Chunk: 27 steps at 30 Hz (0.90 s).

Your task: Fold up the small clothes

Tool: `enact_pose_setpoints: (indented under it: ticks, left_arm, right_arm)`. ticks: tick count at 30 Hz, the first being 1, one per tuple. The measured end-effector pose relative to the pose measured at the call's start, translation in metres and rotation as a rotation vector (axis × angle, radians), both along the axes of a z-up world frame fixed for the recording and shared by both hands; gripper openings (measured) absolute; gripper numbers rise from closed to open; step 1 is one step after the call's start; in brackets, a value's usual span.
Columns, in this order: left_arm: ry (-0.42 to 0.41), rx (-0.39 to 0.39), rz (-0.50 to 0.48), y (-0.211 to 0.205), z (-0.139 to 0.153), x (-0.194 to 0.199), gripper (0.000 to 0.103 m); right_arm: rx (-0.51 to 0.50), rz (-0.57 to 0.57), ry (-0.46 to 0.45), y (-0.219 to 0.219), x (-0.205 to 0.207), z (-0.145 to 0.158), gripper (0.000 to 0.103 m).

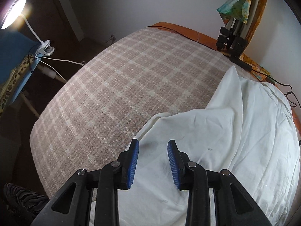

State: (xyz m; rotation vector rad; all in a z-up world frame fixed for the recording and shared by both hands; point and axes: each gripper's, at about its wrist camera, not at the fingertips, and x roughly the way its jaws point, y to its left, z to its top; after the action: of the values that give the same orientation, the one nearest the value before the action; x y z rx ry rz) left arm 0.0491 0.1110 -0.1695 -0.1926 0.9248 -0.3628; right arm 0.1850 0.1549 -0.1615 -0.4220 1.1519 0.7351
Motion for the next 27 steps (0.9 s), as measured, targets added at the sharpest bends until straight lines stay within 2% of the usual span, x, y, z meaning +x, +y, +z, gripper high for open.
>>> enact_pose_setpoints:
  ticks: [2, 3, 5, 15, 22, 26, 27]
  left_arm:
    - [0.0, 0.004, 0.061, 0.012, -0.001, 0.001, 0.036]
    - [0.008, -0.005, 0.083, 0.017, -0.003, 0.003, 0.037]
    - [0.034, -0.002, 0.117, 0.024, -0.007, 0.006, 0.037]
    - [0.074, -0.03, 0.138, 0.033, -0.017, 0.019, 0.037]
    - [0.079, -0.083, 0.126, 0.039, -0.017, 0.021, 0.037]
    - [0.079, -0.104, 0.097, 0.042, -0.016, 0.019, 0.031]
    - [0.082, -0.106, 0.084, 0.04, -0.016, 0.019, 0.019]
  right_arm:
    - [-0.011, -0.035, -0.001, -0.002, 0.002, -0.004, 0.041]
    - [-0.022, -0.059, -0.005, -0.002, 0.004, -0.006, 0.051]
    - [-0.029, -0.097, -0.01, -0.002, 0.01, -0.008, 0.063]
    - [-0.026, -0.175, 0.052, 0.016, 0.031, -0.018, 0.063]
    - [-0.13, -0.173, 0.015, 0.037, 0.034, -0.03, 0.063]
    - [-0.172, -0.159, 0.008, 0.043, 0.034, -0.036, 0.063]
    - [-0.178, -0.157, 0.006, 0.044, 0.034, -0.038, 0.062]
